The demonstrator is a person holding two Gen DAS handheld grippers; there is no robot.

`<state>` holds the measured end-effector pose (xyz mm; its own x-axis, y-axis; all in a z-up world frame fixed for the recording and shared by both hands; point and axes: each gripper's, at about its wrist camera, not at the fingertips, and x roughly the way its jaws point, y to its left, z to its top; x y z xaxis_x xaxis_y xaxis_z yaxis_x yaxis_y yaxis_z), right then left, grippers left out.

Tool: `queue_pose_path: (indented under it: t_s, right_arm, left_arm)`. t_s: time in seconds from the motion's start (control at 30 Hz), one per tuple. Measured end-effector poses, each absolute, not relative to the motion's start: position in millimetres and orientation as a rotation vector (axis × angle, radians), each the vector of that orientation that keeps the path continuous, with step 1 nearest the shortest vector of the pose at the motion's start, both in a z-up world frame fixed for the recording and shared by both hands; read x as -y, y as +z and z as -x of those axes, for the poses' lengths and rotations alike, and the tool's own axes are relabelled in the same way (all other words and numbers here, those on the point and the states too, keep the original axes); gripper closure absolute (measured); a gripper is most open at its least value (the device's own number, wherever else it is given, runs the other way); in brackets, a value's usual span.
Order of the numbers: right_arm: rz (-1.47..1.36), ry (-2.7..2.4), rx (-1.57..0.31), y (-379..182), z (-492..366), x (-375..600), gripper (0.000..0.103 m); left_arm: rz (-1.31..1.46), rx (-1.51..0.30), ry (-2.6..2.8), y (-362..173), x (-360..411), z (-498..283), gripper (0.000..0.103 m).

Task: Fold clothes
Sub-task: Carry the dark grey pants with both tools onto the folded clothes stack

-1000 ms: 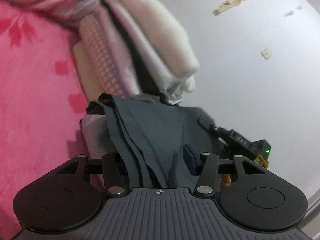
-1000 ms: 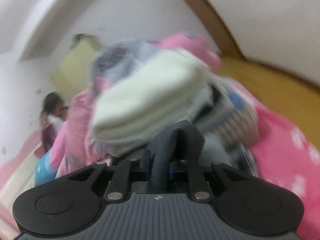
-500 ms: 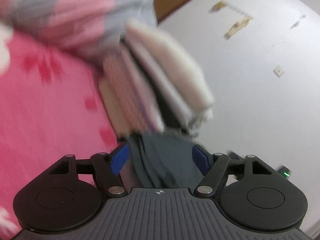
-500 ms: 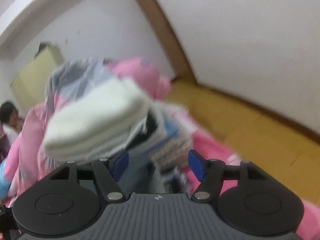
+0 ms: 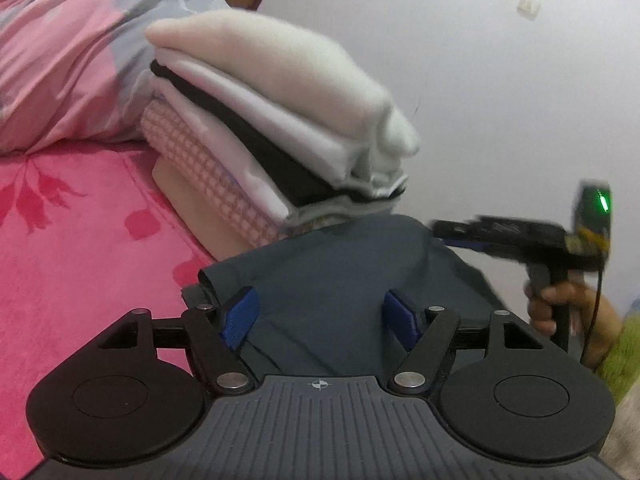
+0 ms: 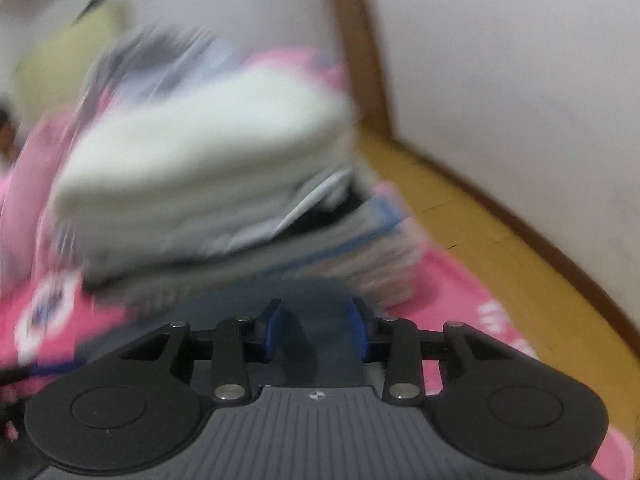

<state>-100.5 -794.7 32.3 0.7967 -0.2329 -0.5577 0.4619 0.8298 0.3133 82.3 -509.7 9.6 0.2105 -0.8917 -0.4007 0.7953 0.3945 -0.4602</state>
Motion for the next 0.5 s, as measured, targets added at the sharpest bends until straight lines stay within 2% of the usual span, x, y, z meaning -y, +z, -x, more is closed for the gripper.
queue_pose_path:
  t_s: [0.1,0.23,0.33,0.4,0.5]
  right_arm:
    - [-0.578,-0.395,-0.465,34.2,148.8,783.3,0.062]
    - [-0.738,-0.404,-0.379,36.7,213.1,768.2,0.041]
    - [-0.857,-0.410,-0.312,38.6,261.4,756.8,0.030]
    - [-0.880,-0.414,-0.346,26.0,263.5,749.9,0.029]
    - [-0.898,-0.425,-0.394,12.0,251.4,752.3,0.029]
  left_arm:
    - [0.191,-0.661,-1.187,16.9,490.7,-81.1,0.028]
    - [0.150,-0.593,-1.281,28.7,466.9,-61.5,0.028]
    - [-0.008,-0.484,-1.403,30.4,461.6,-24.4,0.021]
    - [-0.096,-0.443,-1.433,26.9,463.1,-3.0,0.018]
    - [-0.142,-0.493,-1.410,15.5,474.7,6.2,0.020]
